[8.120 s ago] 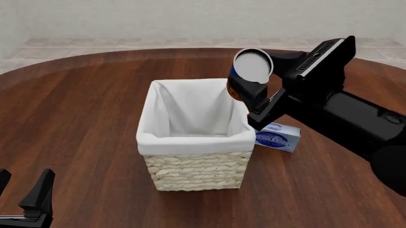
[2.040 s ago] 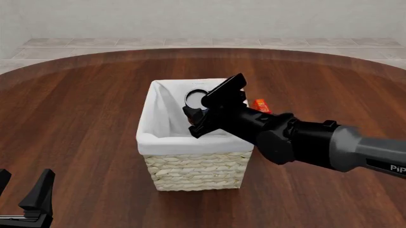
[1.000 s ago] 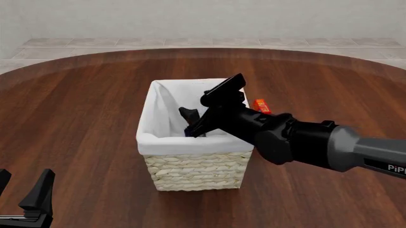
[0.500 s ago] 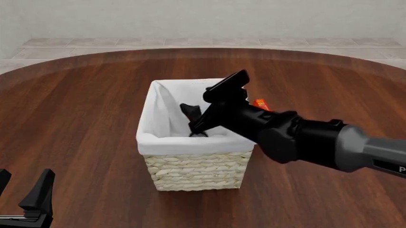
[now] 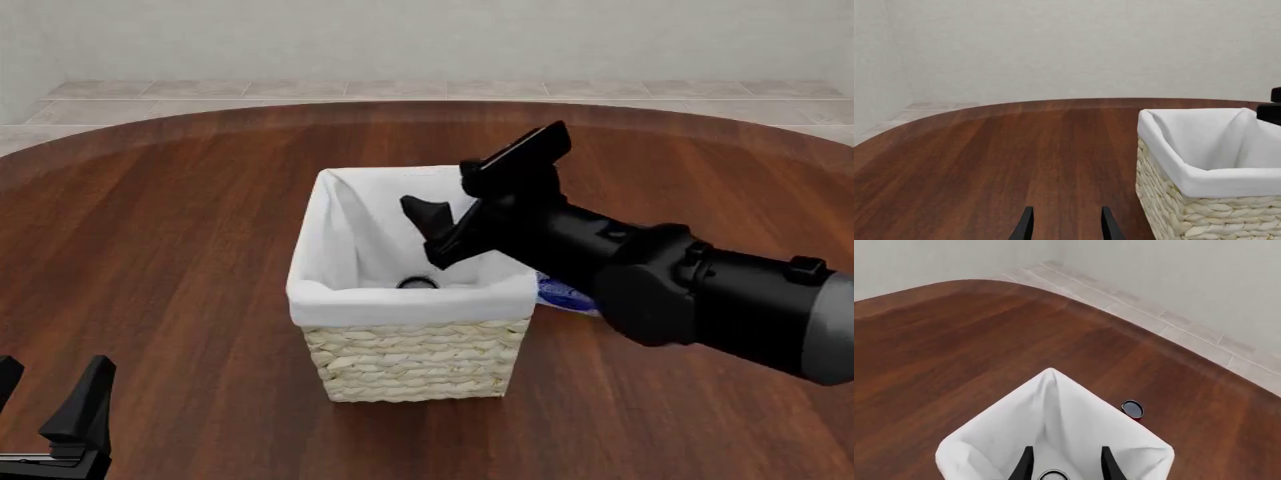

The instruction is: Pick up the alphabet soup and put it in the basket.

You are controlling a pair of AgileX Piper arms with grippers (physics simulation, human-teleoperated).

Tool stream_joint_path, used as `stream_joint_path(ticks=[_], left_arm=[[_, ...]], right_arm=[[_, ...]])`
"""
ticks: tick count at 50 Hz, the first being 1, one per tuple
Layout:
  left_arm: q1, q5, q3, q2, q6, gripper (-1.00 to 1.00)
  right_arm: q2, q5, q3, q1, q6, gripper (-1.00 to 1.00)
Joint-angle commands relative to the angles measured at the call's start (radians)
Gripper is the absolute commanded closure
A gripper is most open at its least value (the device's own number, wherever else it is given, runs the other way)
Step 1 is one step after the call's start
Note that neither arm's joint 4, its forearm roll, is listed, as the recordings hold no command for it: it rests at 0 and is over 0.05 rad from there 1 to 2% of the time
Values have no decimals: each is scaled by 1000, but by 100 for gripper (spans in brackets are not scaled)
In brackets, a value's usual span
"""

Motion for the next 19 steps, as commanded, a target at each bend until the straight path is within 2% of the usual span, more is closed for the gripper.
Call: stream_joint_path(ticks=[1,19], left_arm=[[0,0,0,0,0,-100],[0,0,0,0,0,-100]], right_arm=[[-81,26,23,-11,-21,-100],[-190,40,70,-19,-35,-100]])
